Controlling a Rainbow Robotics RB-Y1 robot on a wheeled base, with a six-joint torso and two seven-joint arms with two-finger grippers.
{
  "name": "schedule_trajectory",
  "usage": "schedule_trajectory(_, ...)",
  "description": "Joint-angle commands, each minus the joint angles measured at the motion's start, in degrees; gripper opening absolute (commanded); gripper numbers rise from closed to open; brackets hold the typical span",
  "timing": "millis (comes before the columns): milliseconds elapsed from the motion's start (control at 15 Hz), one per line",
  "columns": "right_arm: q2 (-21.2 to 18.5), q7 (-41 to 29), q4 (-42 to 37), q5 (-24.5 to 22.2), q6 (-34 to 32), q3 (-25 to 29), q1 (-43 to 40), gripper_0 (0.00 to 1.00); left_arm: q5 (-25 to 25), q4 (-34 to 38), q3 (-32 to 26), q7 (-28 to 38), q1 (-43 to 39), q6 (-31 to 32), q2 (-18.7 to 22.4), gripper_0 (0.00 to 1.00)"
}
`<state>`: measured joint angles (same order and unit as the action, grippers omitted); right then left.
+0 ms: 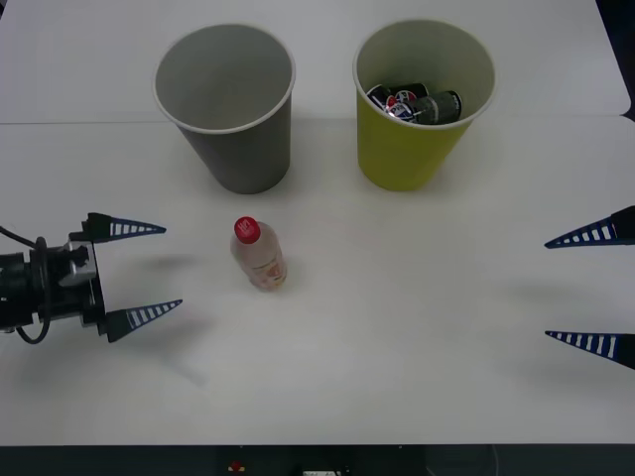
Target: Put the can into the green bin and the plastic bottle into the gray bin
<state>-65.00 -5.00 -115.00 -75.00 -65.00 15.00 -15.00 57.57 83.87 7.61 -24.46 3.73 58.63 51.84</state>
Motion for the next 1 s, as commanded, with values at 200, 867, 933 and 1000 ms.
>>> schedule_trajectory(200, 0.0, 0.0, 0.0, 0.0, 0.0, 0.0, 0.0, 1.0, -3.0, -9.0, 4.5, -5.6, 6.5, 1.3, -5.1, 1.0)
schedule_trajectory(867, 0.0, 0.0, 0.0, 0.0, 0.0, 0.0, 0.0, 1.0, 0.4, -14.5, 6.0, -7.6, 10.9, -0.7, -17.7, 1.0)
schedule_trajectory(933, 0.0, 0.0, 0.0, 0.0, 0.0, 0.0, 0.0, 1.0, 0.8, -14.5, 6.5, -7.4, 11.1, -1.3, -18.4, 1.0)
schedule_trajectory(1000, 0.0, 0.0, 0.0, 0.0, 0.0, 0.0, 0.0, 1.0, 0.7, -14.6, 7.3, -7.4, 11.4, -2.0, -18.8, 1.0)
